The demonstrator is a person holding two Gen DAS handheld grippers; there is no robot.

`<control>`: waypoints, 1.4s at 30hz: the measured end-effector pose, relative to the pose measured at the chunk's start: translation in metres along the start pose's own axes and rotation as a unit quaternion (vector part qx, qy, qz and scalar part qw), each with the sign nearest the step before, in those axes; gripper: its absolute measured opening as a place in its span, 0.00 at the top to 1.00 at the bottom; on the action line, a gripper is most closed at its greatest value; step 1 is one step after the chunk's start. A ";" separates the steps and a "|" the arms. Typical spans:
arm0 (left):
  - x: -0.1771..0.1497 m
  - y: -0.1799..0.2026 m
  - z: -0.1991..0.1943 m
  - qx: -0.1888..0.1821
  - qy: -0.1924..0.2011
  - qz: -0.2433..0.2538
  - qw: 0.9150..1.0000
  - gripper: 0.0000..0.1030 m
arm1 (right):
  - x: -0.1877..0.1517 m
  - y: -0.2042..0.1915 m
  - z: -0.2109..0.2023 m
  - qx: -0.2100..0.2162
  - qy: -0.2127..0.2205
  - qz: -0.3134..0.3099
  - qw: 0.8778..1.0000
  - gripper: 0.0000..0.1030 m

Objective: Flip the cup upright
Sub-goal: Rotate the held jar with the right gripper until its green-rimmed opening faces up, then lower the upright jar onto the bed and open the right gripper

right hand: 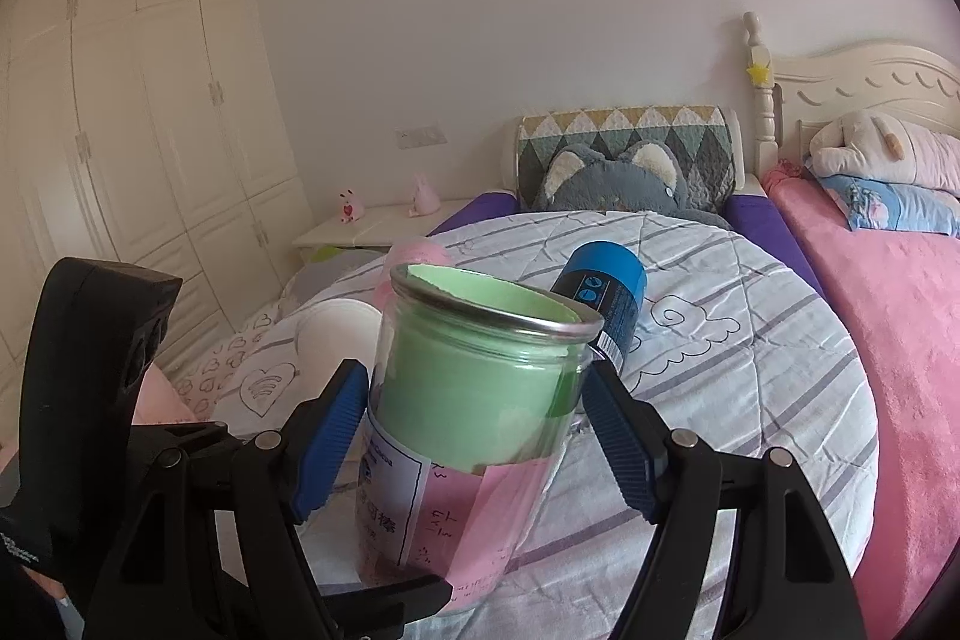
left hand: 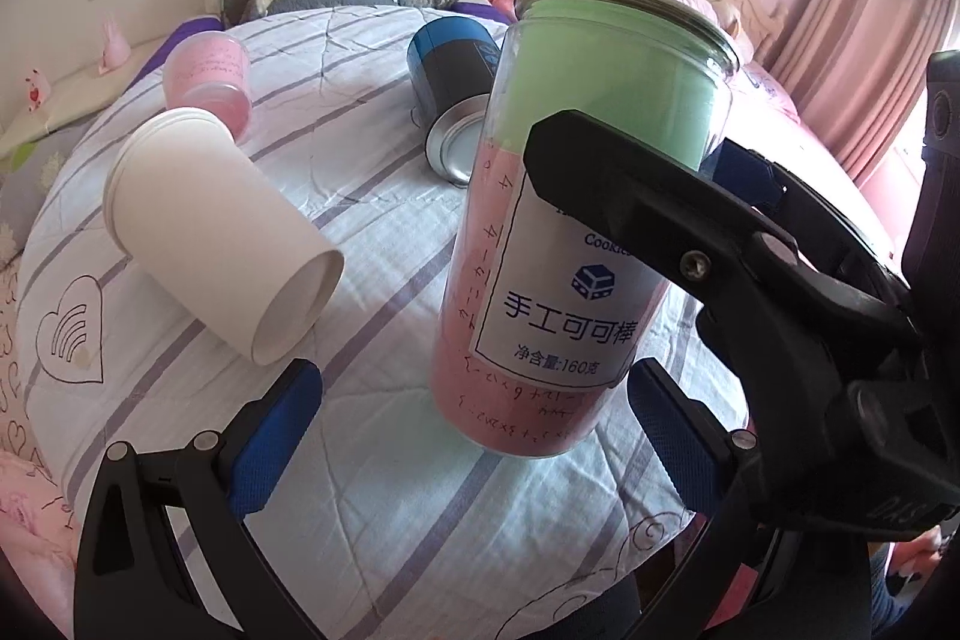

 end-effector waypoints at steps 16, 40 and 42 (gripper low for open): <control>0.022 -0.011 0.024 0.051 0.039 -0.027 0.998 0.00 | 0.015 0.010 0.002 -0.059 0.045 -0.075 0.994 0.28; 0.001 -0.020 -0.004 0.057 0.029 -0.018 0.998 0.00 | 0.007 -0.021 0.011 -0.016 0.018 -0.100 0.995 0.27; -0.002 -0.020 -0.007 0.055 0.028 -0.021 0.998 0.00 | 0.006 -0.022 0.010 -0.010 0.015 -0.098 0.995 0.27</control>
Point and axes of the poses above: each gripper's, at about its wrist camera, not at the fingertips, and z roughly the way its jaws point, y to its right, x to its top, the point moved 9 cm from there along z, roughly the way its jaws point, and after that the axes turned 4 degrees about z, right-handed, at the moved point
